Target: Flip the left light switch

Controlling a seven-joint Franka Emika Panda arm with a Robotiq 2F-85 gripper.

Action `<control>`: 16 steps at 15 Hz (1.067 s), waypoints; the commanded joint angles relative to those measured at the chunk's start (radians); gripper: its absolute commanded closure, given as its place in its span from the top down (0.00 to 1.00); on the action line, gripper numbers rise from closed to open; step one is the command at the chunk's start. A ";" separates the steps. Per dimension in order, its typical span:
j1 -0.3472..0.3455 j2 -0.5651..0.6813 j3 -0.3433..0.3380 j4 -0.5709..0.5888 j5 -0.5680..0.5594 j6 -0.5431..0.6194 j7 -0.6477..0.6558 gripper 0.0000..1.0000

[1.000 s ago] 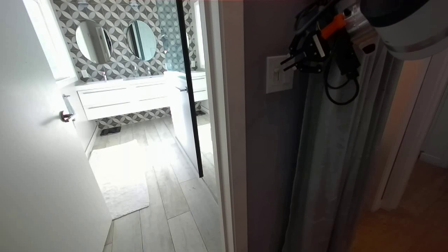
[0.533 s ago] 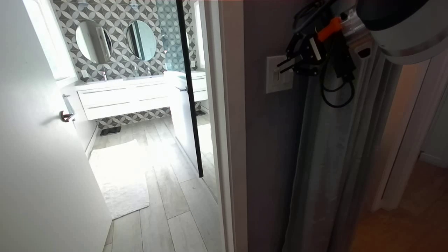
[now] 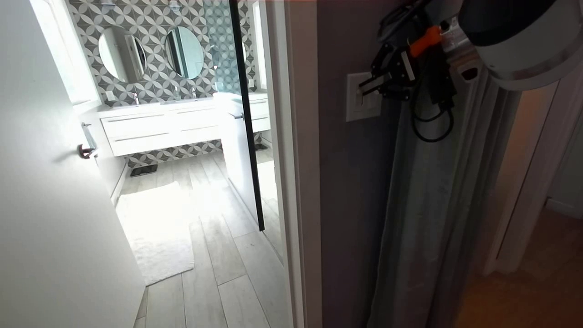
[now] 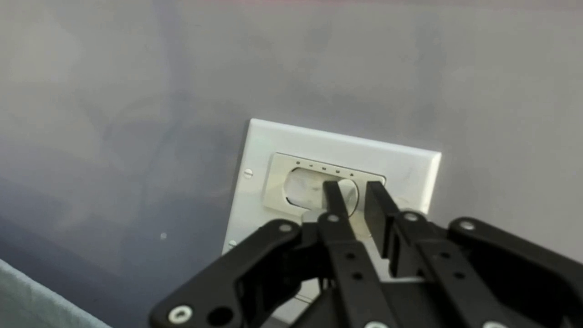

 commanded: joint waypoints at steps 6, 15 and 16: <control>0.099 -0.017 -0.089 0.003 -0.013 0.084 -0.008 0.15; 0.158 -0.034 -0.149 -0.013 -0.024 0.143 -0.015 0.00; 0.160 -0.037 -0.150 -0.014 -0.026 0.150 -0.015 0.00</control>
